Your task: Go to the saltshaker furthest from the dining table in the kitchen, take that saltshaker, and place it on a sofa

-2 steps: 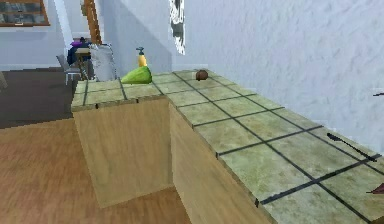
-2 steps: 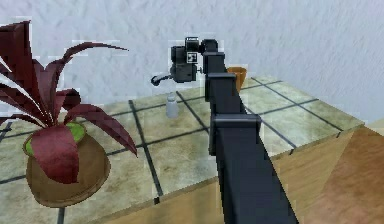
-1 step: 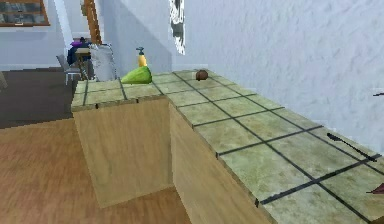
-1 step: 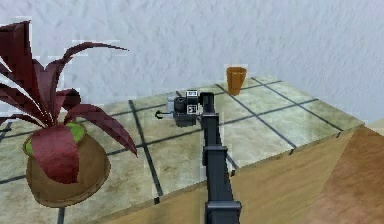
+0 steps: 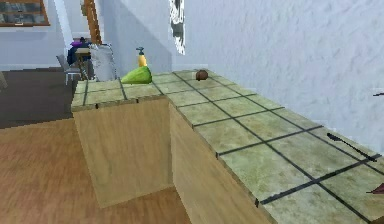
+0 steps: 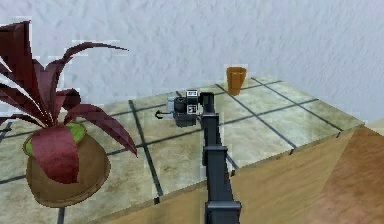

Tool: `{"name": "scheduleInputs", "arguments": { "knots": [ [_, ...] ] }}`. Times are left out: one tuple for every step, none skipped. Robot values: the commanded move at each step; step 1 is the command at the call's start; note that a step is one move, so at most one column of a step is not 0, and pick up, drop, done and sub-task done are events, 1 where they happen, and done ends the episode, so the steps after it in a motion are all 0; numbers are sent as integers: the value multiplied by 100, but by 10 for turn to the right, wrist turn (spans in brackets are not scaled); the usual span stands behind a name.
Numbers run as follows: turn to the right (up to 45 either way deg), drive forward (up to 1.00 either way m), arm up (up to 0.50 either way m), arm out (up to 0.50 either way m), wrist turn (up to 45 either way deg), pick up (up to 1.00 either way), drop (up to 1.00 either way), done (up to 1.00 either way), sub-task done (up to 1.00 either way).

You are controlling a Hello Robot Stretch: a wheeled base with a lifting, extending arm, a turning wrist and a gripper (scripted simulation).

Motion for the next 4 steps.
{"name": "scheduleInputs", "arguments": {
  "knots": [
    [0, 0, 10, 0, 0, 0, 0, 0, 0],
    [0, 0, 6, 0, 0, 0, 0, 0, 0],
    [0, 0, 0, 0, -450, 0, 0, 0, 0],
    [0, 0, 0, 0, -450, 0, 0, 0, 0]
  ]
}}
